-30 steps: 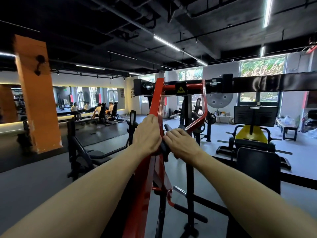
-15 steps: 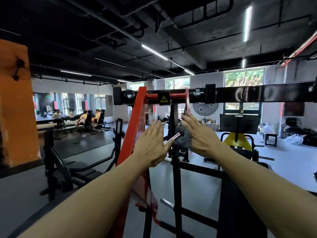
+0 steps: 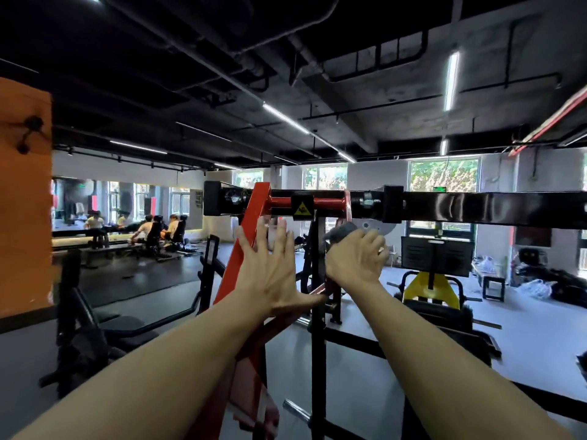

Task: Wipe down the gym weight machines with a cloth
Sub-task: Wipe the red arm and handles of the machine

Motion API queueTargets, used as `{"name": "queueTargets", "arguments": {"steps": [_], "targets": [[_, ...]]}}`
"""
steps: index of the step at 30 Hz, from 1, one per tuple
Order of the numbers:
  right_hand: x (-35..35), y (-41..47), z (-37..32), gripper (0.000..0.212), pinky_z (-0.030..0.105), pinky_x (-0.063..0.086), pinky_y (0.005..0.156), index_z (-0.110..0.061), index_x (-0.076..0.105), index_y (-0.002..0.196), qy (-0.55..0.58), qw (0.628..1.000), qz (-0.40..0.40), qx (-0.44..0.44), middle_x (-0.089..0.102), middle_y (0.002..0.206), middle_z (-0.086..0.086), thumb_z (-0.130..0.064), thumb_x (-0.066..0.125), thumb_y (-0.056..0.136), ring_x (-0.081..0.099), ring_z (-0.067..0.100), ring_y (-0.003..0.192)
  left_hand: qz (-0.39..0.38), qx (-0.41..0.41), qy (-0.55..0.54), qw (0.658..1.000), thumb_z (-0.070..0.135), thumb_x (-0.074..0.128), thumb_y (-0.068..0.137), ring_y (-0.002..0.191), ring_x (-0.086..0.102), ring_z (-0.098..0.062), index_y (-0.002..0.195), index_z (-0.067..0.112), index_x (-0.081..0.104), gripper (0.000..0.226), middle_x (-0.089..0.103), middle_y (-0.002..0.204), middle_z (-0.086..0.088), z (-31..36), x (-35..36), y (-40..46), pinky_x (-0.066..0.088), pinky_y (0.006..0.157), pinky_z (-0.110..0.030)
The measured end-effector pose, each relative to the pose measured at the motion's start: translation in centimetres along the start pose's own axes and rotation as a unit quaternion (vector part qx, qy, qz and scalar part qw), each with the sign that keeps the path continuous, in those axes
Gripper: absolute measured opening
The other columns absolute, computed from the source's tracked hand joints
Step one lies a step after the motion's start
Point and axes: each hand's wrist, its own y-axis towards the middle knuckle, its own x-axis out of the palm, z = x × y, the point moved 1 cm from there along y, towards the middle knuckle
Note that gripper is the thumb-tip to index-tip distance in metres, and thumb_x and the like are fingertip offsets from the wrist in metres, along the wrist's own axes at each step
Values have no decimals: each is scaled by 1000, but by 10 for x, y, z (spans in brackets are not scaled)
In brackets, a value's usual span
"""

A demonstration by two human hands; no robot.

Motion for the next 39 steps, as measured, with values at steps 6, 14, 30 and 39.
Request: {"name": "queueTargets", "arguments": {"steps": [6,14,30,39], "targets": [[15,49,-29,42,39,43,97,6,40,137,-31,998,48,4,49,135,25,-12,46,100,48,36,119,-21,-6,-8,1000,110,6,55,145,-25,-56,160,8,-10,147,-23,166,-11,-1,3,1,-4,103,-85],[2,-7,-2,33,39,47,75,2,45,123,43,990,89,-96,64,112,23,7,56,93,62,39,104,-13,5,-20,1000,110,5,55,148,-25,-49,160,9,-12,147,-24,167,-6,-9,4,-7,-3,111,-77],[-7,81,-33,65,48,15,125,13,17,152,-209,941,73,-255,19,160,31,-12,46,99,18,42,150,22,11,-53,998,91,6,80,153,-25,-20,159,7,-13,118,-24,166,-7,-34,10,-8,2,122,-60],[-19,56,-28,67,42,5,126,9,9,155,-73,972,1,-225,0,166,24,4,44,99,1,36,155,44,-49,-85,994,76,24,92,157,-7,-30,160,3,-6,104,-14,167,-20,-41,9,-9,5,125,-46]]}}
